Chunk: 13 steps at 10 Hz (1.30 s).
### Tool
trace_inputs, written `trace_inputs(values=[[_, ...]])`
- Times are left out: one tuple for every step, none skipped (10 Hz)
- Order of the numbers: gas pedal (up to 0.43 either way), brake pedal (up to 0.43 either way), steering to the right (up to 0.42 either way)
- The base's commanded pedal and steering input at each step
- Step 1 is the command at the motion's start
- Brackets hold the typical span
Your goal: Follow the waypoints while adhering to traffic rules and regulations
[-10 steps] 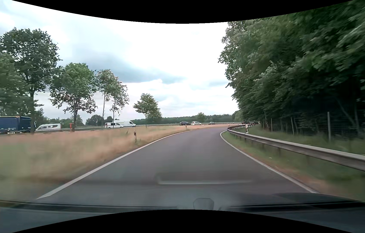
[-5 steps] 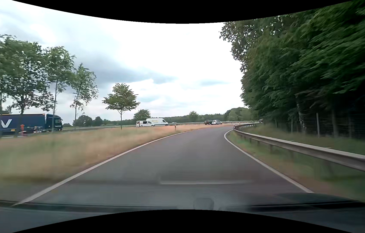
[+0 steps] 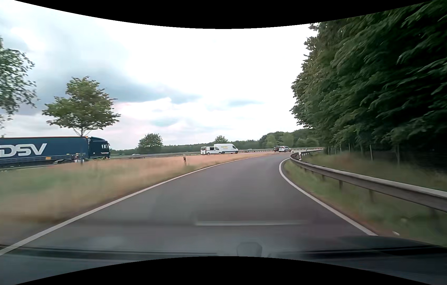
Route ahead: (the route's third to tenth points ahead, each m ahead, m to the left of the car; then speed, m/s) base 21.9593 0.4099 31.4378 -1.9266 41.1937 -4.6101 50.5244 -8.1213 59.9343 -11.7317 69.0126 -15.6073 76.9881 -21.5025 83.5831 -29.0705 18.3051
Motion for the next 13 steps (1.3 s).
trace_inputs(values=[[0.138, 0.000, 0.050], [0.138, 0.000, 0.051], [0.138, 0.000, 0.052], [0.138, 0.000, 0.052], [0.138, 0.000, 0.052], [0.138, 0.000, 0.052], [0.138, 0.000, 0.053], [0.150, 0.000, 0.053], [0.150, 0.000, 0.053], [0.157, 0.000, 0.053], [0.169, 0.000, 0.053], [0.177, 0.000, 0.053], [0.177, 0.000, 0.054]])
